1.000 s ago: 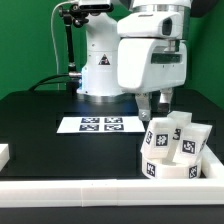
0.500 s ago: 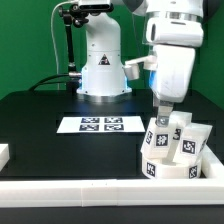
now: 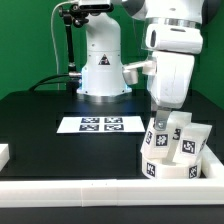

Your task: Assemble stool

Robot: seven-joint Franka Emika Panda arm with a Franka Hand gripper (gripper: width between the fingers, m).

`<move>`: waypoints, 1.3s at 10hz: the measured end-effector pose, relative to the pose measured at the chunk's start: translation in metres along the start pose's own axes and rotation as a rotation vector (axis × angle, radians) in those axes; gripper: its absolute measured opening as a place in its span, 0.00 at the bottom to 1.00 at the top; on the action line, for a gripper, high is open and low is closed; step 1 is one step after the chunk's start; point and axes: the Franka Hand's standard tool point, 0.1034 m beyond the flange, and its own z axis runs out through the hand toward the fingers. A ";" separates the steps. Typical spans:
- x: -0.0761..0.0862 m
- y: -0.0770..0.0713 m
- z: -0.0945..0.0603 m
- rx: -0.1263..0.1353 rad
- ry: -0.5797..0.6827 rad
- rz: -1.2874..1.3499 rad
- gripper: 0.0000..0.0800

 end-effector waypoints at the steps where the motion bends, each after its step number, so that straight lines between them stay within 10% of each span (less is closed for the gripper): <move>1: -0.001 0.000 0.000 0.000 0.000 0.001 0.47; 4: -0.002 -0.001 0.000 0.014 -0.005 0.041 0.43; 6: -0.010 0.000 0.000 0.093 -0.028 0.192 0.43; 13: -0.012 -0.001 0.001 0.096 -0.045 0.705 0.43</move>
Offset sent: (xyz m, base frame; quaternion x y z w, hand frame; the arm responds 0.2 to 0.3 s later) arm 0.0000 0.0000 0.0000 0.0000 0.0000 0.0000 1.0000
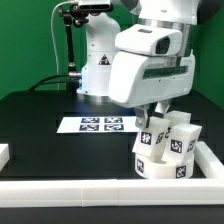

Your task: Assemble stool

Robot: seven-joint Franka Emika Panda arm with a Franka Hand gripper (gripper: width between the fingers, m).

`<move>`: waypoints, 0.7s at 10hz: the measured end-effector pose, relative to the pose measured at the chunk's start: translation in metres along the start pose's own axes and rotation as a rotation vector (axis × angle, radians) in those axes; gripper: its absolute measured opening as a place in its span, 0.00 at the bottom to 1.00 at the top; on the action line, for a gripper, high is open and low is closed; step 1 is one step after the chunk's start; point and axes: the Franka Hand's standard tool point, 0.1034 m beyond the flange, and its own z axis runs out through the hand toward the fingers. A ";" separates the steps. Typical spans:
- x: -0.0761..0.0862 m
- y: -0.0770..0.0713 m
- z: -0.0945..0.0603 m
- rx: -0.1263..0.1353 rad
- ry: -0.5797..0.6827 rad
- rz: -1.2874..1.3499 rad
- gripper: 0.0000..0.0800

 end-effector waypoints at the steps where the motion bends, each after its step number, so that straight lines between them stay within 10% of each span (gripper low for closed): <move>1: -0.002 0.001 0.000 0.021 0.007 0.071 0.43; 3: -0.004 -0.002 0.002 0.064 0.004 0.291 0.43; 7: -0.003 -0.002 0.002 0.072 -0.002 0.575 0.43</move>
Offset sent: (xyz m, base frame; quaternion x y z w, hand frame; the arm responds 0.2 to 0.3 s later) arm -0.0073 0.0119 -0.0098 0.0658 -0.0055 0.2250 0.9721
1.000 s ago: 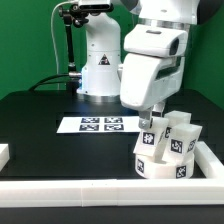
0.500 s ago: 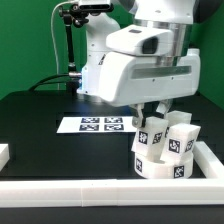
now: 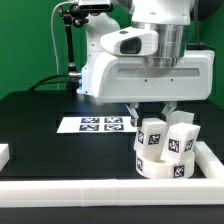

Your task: Assemble stool

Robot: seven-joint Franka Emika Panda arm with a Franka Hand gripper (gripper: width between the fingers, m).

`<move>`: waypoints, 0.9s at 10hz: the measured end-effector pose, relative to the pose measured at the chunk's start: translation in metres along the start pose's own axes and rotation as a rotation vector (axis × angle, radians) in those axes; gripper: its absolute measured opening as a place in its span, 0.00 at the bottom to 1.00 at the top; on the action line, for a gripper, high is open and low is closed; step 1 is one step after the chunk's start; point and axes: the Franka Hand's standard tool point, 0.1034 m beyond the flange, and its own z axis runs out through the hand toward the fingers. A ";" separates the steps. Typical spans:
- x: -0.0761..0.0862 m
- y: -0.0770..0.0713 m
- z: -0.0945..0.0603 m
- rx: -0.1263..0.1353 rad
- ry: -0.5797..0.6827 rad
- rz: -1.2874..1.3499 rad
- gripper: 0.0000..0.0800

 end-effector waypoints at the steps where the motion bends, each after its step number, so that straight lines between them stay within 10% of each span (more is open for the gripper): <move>1: 0.000 0.000 0.000 0.000 0.000 0.069 0.43; 9: 0.003 0.001 0.000 0.059 0.031 0.684 0.43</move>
Offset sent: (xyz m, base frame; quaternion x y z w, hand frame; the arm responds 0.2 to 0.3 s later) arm -0.0047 -0.0014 0.0016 0.0258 0.0345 0.2358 0.9708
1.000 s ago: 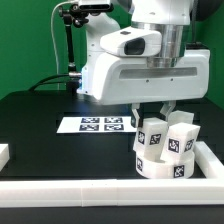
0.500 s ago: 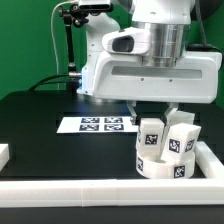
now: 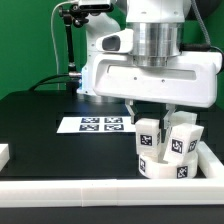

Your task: Assemble stool

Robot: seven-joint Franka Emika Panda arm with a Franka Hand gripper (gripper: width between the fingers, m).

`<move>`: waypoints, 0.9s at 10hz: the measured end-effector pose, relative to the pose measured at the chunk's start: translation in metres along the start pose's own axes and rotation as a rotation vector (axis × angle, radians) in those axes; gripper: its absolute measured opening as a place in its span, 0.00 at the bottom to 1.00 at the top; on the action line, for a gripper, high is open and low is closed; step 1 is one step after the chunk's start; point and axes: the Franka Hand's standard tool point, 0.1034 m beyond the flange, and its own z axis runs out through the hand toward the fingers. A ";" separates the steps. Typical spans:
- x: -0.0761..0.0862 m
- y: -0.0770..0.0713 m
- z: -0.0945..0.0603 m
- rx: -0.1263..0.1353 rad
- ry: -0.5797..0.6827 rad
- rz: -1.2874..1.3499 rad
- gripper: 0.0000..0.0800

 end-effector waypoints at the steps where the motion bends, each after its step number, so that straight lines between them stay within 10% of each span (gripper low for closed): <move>1: -0.001 -0.002 0.000 0.000 -0.002 0.091 0.43; 9: -0.005 -0.010 0.000 0.022 -0.006 0.724 0.43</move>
Offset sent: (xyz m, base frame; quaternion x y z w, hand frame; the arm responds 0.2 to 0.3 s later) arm 0.0000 0.0000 0.0000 0.0000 0.0000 0.1296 0.9916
